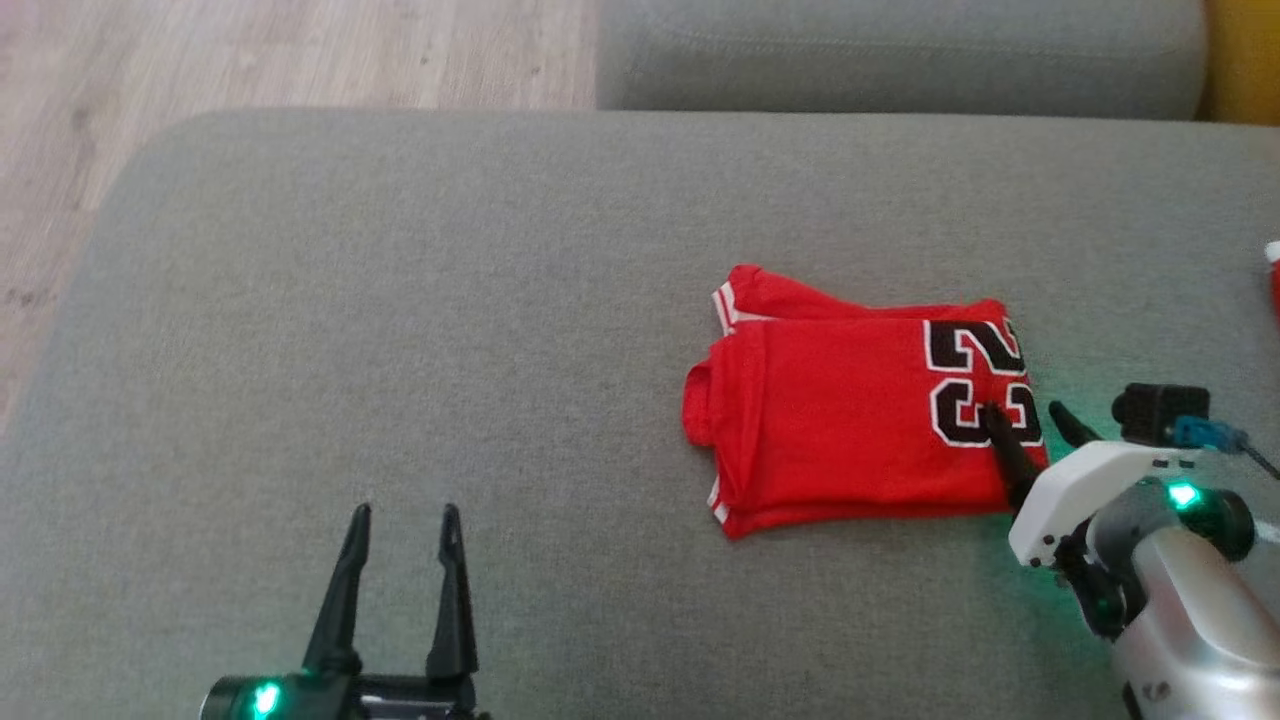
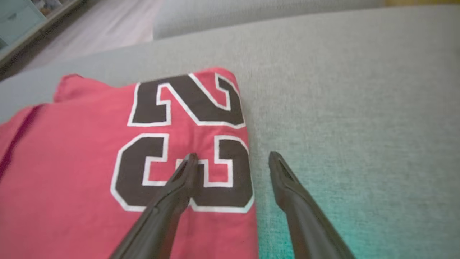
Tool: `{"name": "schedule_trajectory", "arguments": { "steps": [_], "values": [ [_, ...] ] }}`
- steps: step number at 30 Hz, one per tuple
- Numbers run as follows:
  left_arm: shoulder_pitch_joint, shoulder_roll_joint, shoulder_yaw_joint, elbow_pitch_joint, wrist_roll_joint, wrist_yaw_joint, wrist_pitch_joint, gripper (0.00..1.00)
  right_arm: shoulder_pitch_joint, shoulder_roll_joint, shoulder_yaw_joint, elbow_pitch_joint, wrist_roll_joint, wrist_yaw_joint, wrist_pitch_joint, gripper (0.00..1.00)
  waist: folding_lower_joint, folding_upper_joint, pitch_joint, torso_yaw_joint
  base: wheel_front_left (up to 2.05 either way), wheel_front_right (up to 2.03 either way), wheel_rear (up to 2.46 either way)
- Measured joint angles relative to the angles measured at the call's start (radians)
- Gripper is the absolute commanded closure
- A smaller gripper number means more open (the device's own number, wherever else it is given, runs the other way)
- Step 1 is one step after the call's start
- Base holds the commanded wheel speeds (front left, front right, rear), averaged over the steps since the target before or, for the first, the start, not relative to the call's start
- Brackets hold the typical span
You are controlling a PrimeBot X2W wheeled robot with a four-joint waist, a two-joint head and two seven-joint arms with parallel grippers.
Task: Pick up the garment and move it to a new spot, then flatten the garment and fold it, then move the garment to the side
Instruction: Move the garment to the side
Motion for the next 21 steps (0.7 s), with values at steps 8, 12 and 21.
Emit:
{"name": "schedule_trajectory", "arguments": {
  "steps": [8, 12, 21],
  "values": [
    [-0.022, 0.0, -0.016, 0.013, 0.016, 0.01, 0.0, 0.0, -0.039, -0.043, 0.14, 0.009, 0.168, 0.0, 0.099, 1.0, -0.0002, 0.0, 0.026, 0.015, 0.0, 0.0, 0.0],
    [-0.023, 0.0, -0.015, 0.009, 0.025, 0.018, 0.0, 0.0, -0.048, -0.113, 0.18, -0.013, 0.151, 0.0, 0.063, 1.0, -0.0002, 0.0, 0.039, -0.014, 0.0, 0.0, 0.0],
    [-0.098, 0.0, -0.016, -0.03, 0.01, 0.021, 0.0, 0.0, -0.17, -0.305, 0.131, -0.107, 0.071, 0.0, 0.065, 1.0, -0.0001, 0.0, 0.114, -0.126, 0.0, 0.0, 0.0]
  ]
}}
